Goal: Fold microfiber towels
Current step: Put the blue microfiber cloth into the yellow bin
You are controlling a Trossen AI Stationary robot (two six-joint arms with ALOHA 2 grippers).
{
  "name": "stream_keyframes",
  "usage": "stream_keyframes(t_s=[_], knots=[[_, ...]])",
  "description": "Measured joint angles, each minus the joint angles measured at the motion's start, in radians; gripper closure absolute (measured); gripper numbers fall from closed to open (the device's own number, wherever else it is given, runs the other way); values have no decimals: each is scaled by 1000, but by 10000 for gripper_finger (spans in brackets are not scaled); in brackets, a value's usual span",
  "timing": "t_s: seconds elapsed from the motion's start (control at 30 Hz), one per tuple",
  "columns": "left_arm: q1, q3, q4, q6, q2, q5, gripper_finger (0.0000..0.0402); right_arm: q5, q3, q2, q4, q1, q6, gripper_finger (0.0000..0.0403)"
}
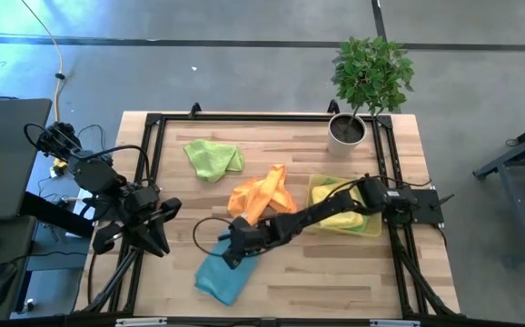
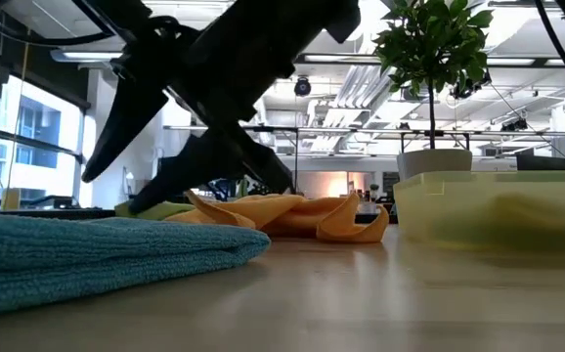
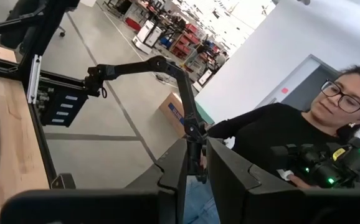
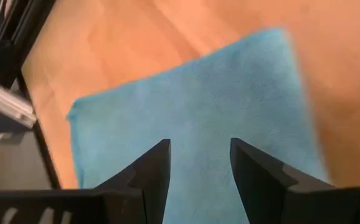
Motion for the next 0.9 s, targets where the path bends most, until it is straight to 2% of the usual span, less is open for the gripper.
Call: stream_keyframes(t_s=[0.1, 0.23, 0.37, 0.9], knots=[[0, 0, -1, 1, 0, 1, 348, 7, 30, 0, -47, -15, -47, 247], [0, 0, -3, 1, 0, 1, 348, 62, 89, -2, -222, -18, -98, 247], [0, 0, -27, 13, 0, 1, 348, 69, 93, -3, -311, -19, -123, 247], [0, 0, -49, 27, 0, 1, 348, 61, 93, 23, -297, -14, -168, 247]])
